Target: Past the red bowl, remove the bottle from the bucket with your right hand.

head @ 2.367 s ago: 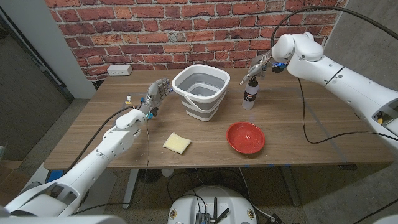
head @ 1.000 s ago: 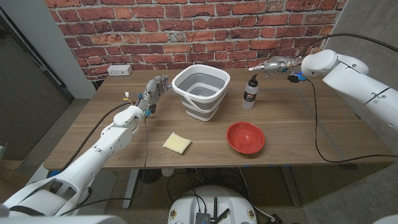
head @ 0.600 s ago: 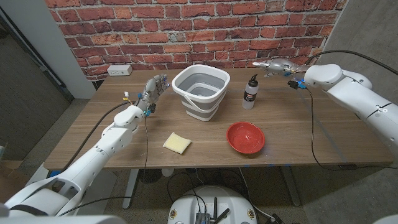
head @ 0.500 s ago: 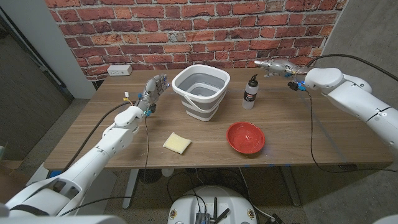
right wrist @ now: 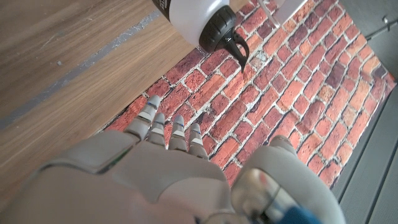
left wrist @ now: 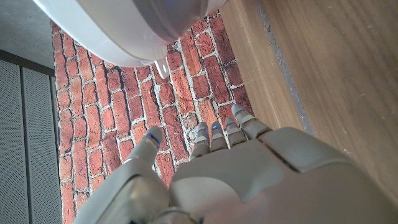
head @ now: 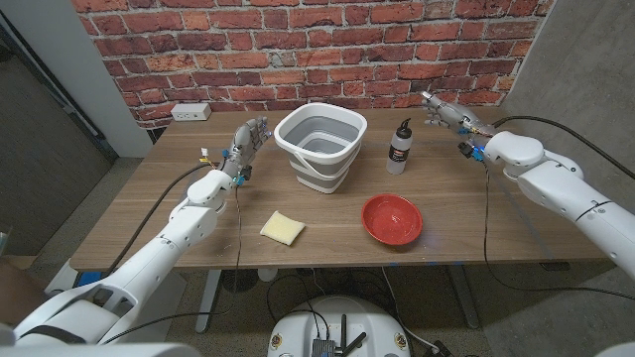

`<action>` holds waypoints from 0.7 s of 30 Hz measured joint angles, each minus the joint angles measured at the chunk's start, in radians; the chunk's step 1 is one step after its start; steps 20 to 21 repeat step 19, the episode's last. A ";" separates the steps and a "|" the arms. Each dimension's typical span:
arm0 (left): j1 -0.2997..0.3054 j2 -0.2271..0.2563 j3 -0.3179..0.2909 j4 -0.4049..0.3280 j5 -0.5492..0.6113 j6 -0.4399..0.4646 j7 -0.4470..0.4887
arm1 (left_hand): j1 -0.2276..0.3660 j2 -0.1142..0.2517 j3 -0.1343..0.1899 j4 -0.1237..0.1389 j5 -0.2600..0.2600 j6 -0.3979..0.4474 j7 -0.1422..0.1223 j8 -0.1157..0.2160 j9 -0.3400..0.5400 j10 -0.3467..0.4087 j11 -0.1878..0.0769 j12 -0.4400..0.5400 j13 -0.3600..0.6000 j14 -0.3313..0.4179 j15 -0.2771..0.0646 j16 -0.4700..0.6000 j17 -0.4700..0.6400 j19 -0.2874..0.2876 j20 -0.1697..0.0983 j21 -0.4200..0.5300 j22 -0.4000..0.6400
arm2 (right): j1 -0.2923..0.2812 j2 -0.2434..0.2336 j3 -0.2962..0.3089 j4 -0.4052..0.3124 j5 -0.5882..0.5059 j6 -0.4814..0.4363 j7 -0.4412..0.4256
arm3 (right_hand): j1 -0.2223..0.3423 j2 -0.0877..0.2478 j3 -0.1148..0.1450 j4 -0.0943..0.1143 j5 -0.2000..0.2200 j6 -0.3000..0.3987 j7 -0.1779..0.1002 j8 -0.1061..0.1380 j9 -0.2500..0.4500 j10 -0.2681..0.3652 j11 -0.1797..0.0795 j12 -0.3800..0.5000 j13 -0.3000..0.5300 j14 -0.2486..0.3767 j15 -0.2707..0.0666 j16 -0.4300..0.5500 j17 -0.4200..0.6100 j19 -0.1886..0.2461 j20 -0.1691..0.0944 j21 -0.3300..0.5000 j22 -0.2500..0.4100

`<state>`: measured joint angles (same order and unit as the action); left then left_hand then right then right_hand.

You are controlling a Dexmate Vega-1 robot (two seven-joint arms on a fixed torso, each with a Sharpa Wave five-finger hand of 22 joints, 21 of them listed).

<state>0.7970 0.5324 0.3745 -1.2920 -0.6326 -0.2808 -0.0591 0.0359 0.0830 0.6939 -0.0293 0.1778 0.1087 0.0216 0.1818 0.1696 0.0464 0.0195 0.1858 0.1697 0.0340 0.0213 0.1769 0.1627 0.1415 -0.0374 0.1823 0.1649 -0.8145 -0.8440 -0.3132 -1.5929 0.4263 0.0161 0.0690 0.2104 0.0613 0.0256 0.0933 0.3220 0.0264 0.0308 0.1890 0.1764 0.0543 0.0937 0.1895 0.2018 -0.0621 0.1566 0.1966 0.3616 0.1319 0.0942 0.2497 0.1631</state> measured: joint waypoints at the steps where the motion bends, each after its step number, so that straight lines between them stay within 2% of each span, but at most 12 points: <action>1: 0.001 -0.001 0.000 0.000 0.000 -0.001 0.000 | 0.000 0.000 0.000 0.000 0.000 0.000 0.000 0.000 0.000 0.000 0.000 0.000 0.000 0.000 0.000 0.000 0.000 0.000 0.000 0.000 0.000 | -0.007 0.007 0.002 0.005 0.005 0.009 -0.011 | -0.008 0.008 -0.001 0.001 0.000 -0.002 -0.002 0.000 0.000 -0.003 -0.003 0.000 -0.002 -0.001 -0.006 0.000 0.000 -0.005 -0.005 -0.004 0.000; 3: 0.004 -0.002 0.000 0.000 0.000 -0.003 0.001 | 0.000 0.000 0.000 0.000 0.000 0.000 0.000 0.000 0.000 0.000 0.000 0.000 0.000 0.000 0.000 0.000 0.000 0.000 0.000 0.000 0.000 | -0.016 0.017 0.004 0.011 0.012 0.025 -0.025 | -0.009 0.009 -0.002 0.009 0.000 -0.006 -0.005 -0.001 0.000 -0.001 -0.005 0.000 -0.004 0.001 -0.009 0.000 -0.004 -0.013 -0.013 -0.012 0.000; 5: 0.007 -0.003 0.000 0.000 -0.001 -0.004 0.001 | 0.000 0.000 0.000 0.000 0.000 0.000 0.000 0.000 0.000 0.000 0.000 0.000 0.000 0.000 0.000 0.000 0.000 0.000 0.000 0.000 0.000 | -0.028 0.033 0.006 0.020 0.022 0.047 -0.045 | -0.017 0.017 -0.005 0.013 0.000 -0.006 -0.005 -0.004 0.000 -0.001 -0.015 0.000 -0.007 0.006 -0.013 0.000 -0.005 -0.020 -0.020 -0.018 0.000; 9: 0.008 -0.003 0.000 0.000 -0.005 -0.006 0.000 | 0.000 0.000 0.000 -0.009 0.000 0.000 0.000 0.000 0.000 0.005 -0.005 0.000 0.000 0.000 0.000 0.000 0.000 0.000 0.000 0.000 0.000 | -0.042 0.056 0.007 0.035 0.032 0.067 -0.063 | -0.025 0.024 -0.010 0.018 0.000 -0.013 -0.009 -0.004 0.000 0.003 -0.019 0.000 -0.008 0.011 -0.018 0.000 -0.009 -0.029 -0.028 -0.024 0.000; 13: 0.009 -0.004 -0.001 0.004 -0.008 -0.007 -0.004 | 0.000 0.000 0.000 -0.008 0.000 0.003 0.003 0.000 0.000 0.005 -0.005 0.000 0.000 0.000 0.000 0.000 0.000 0.000 0.000 0.000 0.000 | -0.056 0.084 0.007 0.052 0.048 0.103 -0.093 | -0.034 0.025 -0.012 0.023 0.000 -0.015 -0.008 -0.004 0.000 0.004 -0.021 0.000 -0.011 0.014 -0.022 0.000 -0.009 -0.028 -0.029 -0.031 0.000; 19: 0.008 -0.010 -0.001 0.019 -0.014 -0.015 -0.018 | 0.000 0.000 0.003 -0.011 0.000 0.004 0.004 0.000 0.000 0.005 -0.005 0.000 0.000 0.000 0.000 0.000 0.000 0.000 0.000 0.000 0.000 | -0.065 0.125 0.004 0.082 0.060 0.132 -0.114 | -0.053 0.029 -0.016 0.031 0.000 -0.020 -0.002 -0.004 0.000 0.010 -0.026 0.000 -0.012 0.019 -0.036 0.008 -0.014 -0.021 -0.046 -0.031 0.000; 21: 0.008 -0.010 -0.001 0.019 -0.014 -0.015 -0.018 | 0.000 0.000 0.003 -0.011 0.000 0.004 0.004 0.000 0.000 0.005 -0.005 0.000 0.000 0.000 0.000 0.000 0.000 0.000 0.000 0.000 0.000 | -0.065 0.125 0.004 0.082 0.060 0.132 -0.114 | -0.053 0.029 -0.016 0.031 0.000 -0.020 -0.002 -0.004 0.000 0.010 -0.026 0.000 -0.012 0.019 -0.036 0.008 -0.014 -0.021 -0.046 -0.031 0.000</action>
